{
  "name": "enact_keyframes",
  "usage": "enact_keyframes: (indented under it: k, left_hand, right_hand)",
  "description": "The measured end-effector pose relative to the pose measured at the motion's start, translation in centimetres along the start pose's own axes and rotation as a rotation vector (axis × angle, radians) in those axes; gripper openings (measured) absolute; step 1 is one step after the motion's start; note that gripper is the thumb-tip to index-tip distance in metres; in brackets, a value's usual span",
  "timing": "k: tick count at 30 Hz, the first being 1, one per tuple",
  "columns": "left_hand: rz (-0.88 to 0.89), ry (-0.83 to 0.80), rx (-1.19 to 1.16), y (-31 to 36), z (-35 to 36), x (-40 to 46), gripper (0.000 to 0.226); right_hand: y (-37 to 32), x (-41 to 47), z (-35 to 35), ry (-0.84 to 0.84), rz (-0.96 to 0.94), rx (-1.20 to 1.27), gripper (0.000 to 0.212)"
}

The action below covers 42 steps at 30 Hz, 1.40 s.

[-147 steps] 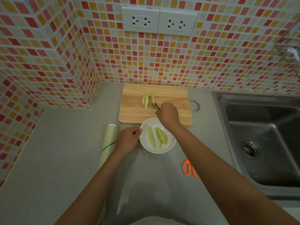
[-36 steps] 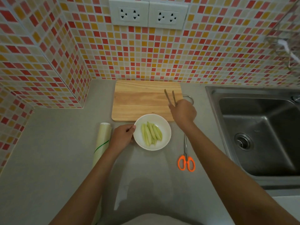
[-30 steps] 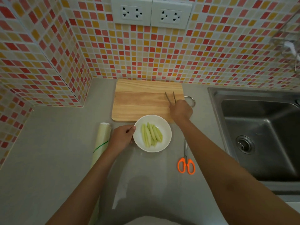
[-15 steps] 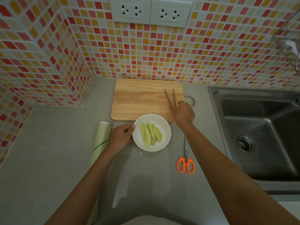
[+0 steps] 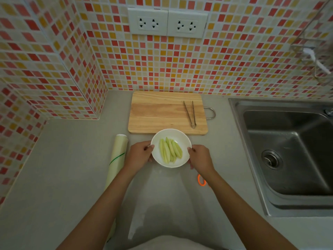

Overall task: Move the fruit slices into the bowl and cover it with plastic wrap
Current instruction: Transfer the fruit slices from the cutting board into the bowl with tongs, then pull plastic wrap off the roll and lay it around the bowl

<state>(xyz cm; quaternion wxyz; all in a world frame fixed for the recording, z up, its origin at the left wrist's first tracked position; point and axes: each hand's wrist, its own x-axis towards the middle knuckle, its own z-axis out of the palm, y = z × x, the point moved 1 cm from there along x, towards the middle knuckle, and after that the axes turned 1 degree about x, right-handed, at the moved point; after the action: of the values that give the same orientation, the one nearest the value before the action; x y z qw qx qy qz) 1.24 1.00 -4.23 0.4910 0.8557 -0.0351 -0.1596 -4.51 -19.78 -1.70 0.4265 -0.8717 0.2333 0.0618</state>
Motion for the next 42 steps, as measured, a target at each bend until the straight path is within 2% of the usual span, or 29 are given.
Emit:
enact_keyframes:
  k: [15,27,29,31,33,37,42]
  left_hand:
    - [0.029,0.016,0.027,-1.1,0.4,-5.6,0.025]
    - [0.001,-0.008,0.089,-1.1,0.5,-6.6,0.028]
    - [-0.037,0.109,0.172,-1.1,-0.2,-6.7,0.033]
    - [-0.039,0.338,0.322,-1.2,-1.7,-7.0,0.036]
    - [-0.026,0.485,0.501,-1.6,-3.5,-7.3,0.035]
    - [-0.172,0.463,0.663,-3.1,-5.3,-7.6,0.039]
    - [-0.265,0.399,0.658,-4.7,-5.0,-8.2,0.044]
  right_hand:
    - [2.1,-6.1,1.0,0.013,0.031,0.010,0.034]
    - [2.8,-6.8,1.3,0.066,0.008,-0.025,0.034]
    - [3.1,-6.6,1.2,0.070,0.011,0.018,0.033]
    - [3.1,-6.5,0.8,0.105,0.039,0.036,0.043]
    - [3.1,-6.3,0.3,0.137,0.049,0.030,0.049]
    - [2.9,-6.0,-0.1,0.173,0.038,0.041,0.043]
    - [2.6,-6.2,0.1,0.200,0.039,0.000,0.038]
